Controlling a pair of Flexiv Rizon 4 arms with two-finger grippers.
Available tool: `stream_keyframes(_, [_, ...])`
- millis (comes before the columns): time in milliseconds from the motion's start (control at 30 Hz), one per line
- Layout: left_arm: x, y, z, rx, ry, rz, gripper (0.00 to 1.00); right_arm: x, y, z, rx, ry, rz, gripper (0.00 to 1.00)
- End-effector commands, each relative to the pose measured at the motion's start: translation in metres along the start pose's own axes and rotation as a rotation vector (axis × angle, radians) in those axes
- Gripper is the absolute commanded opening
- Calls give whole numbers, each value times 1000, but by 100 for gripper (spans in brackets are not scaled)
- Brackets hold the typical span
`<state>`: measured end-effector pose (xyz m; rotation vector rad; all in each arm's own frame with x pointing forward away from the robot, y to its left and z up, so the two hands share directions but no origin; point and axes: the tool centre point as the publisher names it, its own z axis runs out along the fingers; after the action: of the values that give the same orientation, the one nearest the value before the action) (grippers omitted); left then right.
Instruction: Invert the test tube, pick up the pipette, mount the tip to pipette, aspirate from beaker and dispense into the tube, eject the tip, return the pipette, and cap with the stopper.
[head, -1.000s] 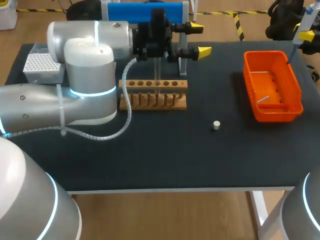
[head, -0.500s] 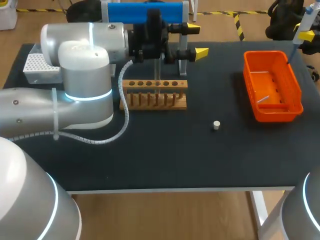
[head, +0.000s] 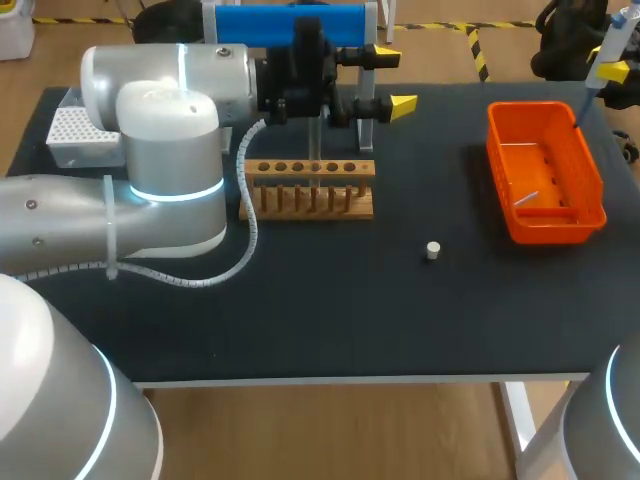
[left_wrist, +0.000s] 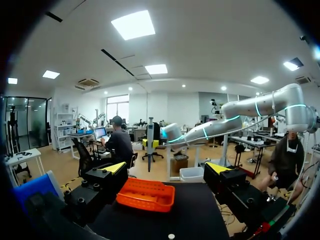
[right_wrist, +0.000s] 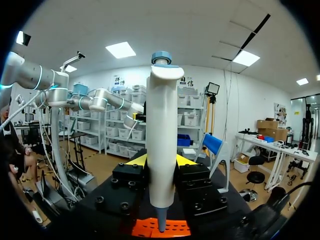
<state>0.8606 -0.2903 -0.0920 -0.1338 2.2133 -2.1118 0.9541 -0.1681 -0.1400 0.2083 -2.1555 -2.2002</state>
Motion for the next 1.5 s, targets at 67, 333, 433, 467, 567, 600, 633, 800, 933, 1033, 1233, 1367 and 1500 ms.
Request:
stream_keyframes(67, [1, 1, 1, 2, -3, 0, 100, 9, 7, 11, -3, 5, -7, 0])
stream_keyframes(333, [1, 1, 1, 2, -3, 0, 100, 36, 14, 48, 13, 23, -29, 0])
stream_keyframes(433, [1, 1, 1, 2, -3, 0, 100, 44, 17, 64, 13, 25, -25, 0])
stream_keyframes(467, [1, 1, 1, 2, -3, 0, 100, 47, 18, 69, 9, 26, -22, 0])
stream_keyframes(567, [1, 1, 1, 2, -3, 0, 100, 55, 23, 85, 0, 37, -18, 0])
stream_keyframes(600, [1, 1, 1, 2, -3, 0, 100, 57, 25, 90, -5, 46, -18, 0])
stream_keyframes(633, [1, 1, 1, 2, -3, 0, 100, 60, 27, 94, -7, 52, -19, 0])
stream_keyframes(800, [10, -1, -19, 22, -17, 20, 100, 69, 34, 112, -14, 70, -20, 0])
stream_keyframes(933, [19, 0, -36, 13, -27, 16, 100, 74, 35, 124, -11, 74, -15, 0])
stream_keyframes(1033, [27, 2, -48, 17, -41, 11, 100, 79, 34, 133, -8, 79, -10, 0])
stream_keyframes(1233, [42, 8, -64, 19, -59, 2, 100, 86, 31, 149, 0, 88, -7, 0])
stream_keyframes(1367, [45, 11, -70, 21, -57, 3, 100, 90, 30, 159, 8, 93, -8, 0])
stream_keyframes(1500, [45, 11, -74, 19, -43, 15, 100, 94, 29, 167, 15, 96, -8, 0])
